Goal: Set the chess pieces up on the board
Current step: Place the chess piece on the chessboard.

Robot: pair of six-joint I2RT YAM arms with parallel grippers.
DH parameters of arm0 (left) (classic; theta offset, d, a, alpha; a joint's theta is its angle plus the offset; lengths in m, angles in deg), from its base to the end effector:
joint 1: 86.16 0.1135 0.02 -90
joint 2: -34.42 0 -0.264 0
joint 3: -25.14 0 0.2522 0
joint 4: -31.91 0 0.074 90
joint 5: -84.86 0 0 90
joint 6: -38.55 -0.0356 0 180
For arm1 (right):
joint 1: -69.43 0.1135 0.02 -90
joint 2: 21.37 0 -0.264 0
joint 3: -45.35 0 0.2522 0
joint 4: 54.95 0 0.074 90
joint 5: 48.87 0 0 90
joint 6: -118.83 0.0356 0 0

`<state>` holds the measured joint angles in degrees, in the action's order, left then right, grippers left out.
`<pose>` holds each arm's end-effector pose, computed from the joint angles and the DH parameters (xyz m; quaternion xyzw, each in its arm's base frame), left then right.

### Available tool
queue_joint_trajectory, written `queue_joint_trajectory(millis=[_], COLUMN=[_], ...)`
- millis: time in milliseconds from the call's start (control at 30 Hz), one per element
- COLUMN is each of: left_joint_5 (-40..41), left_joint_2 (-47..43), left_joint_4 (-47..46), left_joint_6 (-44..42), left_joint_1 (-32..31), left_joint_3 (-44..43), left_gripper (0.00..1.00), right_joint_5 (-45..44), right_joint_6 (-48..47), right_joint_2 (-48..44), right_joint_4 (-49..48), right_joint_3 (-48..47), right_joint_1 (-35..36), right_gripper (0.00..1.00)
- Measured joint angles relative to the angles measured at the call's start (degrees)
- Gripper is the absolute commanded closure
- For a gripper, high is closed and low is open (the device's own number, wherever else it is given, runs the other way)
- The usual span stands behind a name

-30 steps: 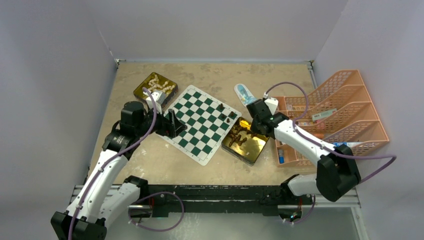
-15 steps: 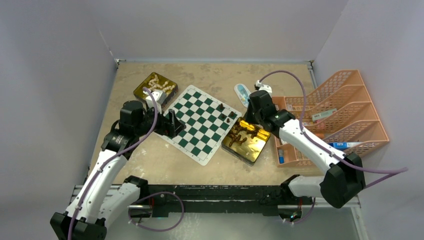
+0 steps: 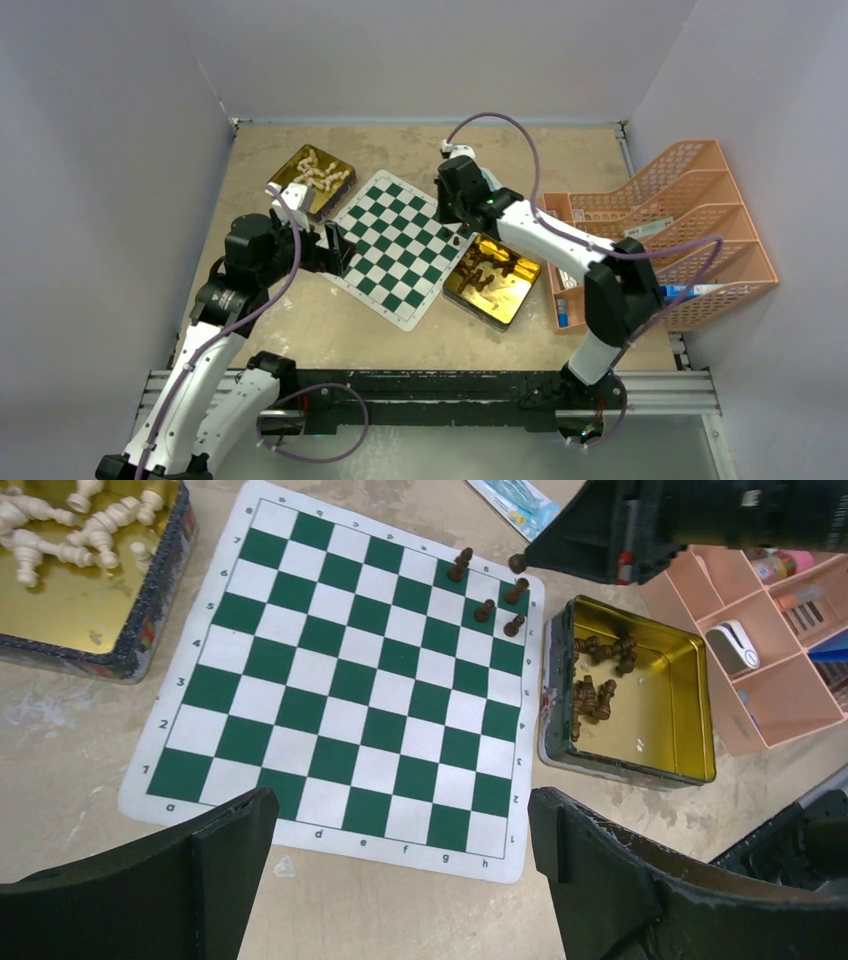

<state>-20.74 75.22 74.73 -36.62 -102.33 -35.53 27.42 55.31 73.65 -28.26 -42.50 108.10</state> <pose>0.1482 -0.0529 0.3295 0.0846 0.8250 -0.2553 0.4971 0.3047 0.2330 0.2845 -0.0372 0.8771 0.1628 0.4504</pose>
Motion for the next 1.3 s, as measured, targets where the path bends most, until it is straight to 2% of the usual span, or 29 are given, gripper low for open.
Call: queue_joint_trajectory(millis=[167,567,1300], left_joint_5=[2.8,4.5,4.5], left_joint_2=[-2.4,-4.0,-4.0], left_joint_4=[0.5,0.7,0.7], left_joint_6=[0.0,0.0,0.0], left_joint_1=[0.0,0.0,0.0], left_joint_3=[0.3,0.8,0.9], left_gripper=[0.03,0.03,0.03], right_joint_5=[-1.0,-3.2,-3.4], right_joint_6=[-1.7,-2.0,-1.9], right_joint_2=[9.8,22.9,26.5], right_joint_4=[0.1,3.7,7.9], right_joint_3=[-7.1,-16.5,-17.9], right_joint_1=[0.5,0.6,0.7], right_gripper=[0.86,0.85,0.81])
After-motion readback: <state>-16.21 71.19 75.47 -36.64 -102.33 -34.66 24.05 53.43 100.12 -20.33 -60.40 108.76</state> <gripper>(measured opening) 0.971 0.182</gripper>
